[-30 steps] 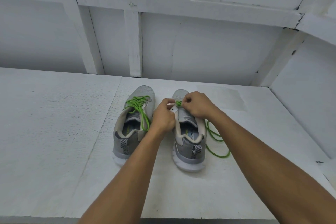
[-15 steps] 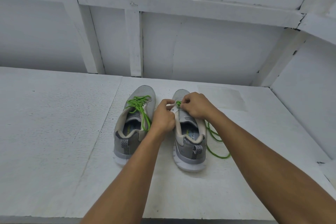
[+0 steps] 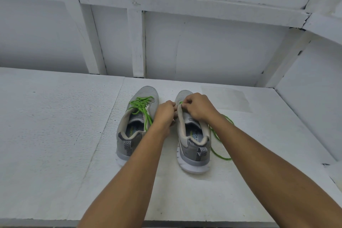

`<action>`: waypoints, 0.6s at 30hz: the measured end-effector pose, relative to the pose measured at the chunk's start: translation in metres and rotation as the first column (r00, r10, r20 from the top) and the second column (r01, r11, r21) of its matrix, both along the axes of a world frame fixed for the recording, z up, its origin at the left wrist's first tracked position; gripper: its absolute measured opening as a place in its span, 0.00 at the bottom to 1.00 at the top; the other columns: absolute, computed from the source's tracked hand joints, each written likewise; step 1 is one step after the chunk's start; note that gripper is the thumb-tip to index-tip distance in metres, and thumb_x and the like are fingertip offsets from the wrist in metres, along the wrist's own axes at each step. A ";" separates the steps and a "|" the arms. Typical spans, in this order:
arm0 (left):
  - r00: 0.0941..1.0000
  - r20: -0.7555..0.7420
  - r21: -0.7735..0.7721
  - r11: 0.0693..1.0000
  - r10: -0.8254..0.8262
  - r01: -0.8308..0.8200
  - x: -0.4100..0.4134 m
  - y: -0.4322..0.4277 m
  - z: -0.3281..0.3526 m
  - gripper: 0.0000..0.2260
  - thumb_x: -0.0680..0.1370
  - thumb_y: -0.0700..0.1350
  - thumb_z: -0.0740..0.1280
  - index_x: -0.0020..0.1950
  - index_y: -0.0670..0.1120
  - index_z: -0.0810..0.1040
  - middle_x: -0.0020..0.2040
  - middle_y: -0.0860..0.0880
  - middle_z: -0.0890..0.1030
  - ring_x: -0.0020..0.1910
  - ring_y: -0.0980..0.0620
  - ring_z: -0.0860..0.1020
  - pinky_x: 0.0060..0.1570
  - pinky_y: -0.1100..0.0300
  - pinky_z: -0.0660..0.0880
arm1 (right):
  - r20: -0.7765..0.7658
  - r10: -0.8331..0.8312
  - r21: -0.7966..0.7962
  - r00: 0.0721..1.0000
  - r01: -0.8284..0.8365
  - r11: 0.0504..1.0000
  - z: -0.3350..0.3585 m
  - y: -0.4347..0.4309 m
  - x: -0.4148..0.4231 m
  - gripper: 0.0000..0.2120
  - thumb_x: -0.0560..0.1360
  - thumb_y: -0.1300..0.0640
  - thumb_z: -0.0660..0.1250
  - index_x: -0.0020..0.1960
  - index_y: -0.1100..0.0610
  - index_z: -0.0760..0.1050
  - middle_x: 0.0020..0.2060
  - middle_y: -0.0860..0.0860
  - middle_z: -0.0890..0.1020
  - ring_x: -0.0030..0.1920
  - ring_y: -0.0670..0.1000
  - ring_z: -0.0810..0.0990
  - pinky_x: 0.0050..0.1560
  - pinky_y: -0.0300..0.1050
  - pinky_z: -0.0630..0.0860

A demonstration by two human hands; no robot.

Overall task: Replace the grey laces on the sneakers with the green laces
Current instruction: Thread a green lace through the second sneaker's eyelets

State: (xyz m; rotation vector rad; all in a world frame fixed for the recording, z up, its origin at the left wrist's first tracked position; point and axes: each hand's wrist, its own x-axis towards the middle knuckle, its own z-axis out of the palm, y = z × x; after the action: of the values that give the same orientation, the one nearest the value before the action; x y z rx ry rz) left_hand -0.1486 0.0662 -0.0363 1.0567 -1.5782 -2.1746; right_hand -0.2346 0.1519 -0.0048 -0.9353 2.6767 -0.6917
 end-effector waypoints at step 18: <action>0.772 -0.464 0.067 0.886 0.434 -0.458 -0.010 -0.069 0.120 0.06 0.84 0.40 0.54 0.50 0.44 0.69 0.36 0.46 0.77 0.27 0.53 0.77 0.33 0.59 0.76 | 0.256 -0.384 -0.454 0.887 0.461 0.762 -0.001 0.077 0.057 0.13 0.73 0.48 0.71 0.53 0.52 0.74 0.49 0.47 0.78 0.50 0.49 0.77 0.50 0.46 0.73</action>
State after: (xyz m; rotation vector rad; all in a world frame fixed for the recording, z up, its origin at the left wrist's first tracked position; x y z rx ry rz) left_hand -0.1588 -0.0030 0.0833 0.7149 -1.0262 -1.8580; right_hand -0.1780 0.2294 -0.0055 -0.3193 2.6275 -1.5566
